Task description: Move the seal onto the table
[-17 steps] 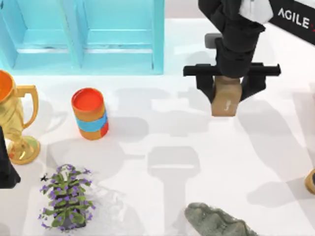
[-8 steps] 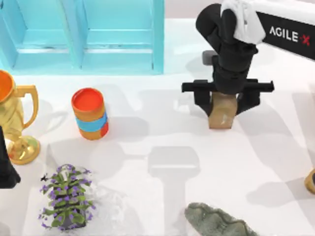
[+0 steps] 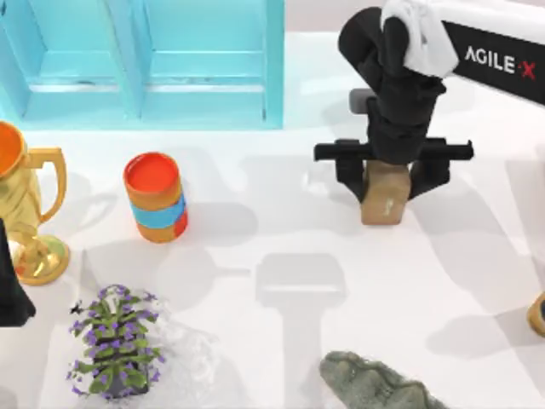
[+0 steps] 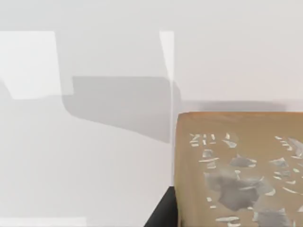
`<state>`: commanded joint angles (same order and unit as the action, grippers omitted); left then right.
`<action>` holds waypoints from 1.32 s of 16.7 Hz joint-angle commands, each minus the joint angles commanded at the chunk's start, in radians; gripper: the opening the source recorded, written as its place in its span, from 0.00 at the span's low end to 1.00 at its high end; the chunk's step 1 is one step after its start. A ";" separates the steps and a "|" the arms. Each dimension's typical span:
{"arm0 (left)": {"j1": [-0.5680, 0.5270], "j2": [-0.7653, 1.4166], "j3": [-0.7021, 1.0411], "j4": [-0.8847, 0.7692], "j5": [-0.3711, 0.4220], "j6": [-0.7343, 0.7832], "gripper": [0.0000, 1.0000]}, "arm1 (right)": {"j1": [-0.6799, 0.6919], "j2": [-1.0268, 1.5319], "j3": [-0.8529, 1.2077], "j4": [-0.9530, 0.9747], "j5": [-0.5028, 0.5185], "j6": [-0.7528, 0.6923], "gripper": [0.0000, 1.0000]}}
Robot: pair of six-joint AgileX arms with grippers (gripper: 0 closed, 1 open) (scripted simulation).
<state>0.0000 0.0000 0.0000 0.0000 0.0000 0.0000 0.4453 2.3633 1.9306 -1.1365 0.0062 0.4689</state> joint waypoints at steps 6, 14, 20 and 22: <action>0.000 0.000 0.000 0.000 0.000 0.000 1.00 | 0.000 0.000 0.000 0.000 0.000 0.000 0.90; 0.000 0.000 0.000 0.000 0.000 0.000 1.00 | 0.000 0.000 0.000 0.000 0.000 0.000 1.00; 0.000 0.000 0.000 0.000 0.000 0.000 1.00 | -0.007 0.024 0.070 -0.063 0.000 0.007 1.00; 0.000 0.000 0.000 0.000 0.000 0.000 1.00 | -0.009 0.052 0.167 -0.149 0.001 0.012 1.00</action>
<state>0.0000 0.0000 0.0000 0.0000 0.0000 0.0000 0.4364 2.4155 2.0980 -1.2860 0.0068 0.4805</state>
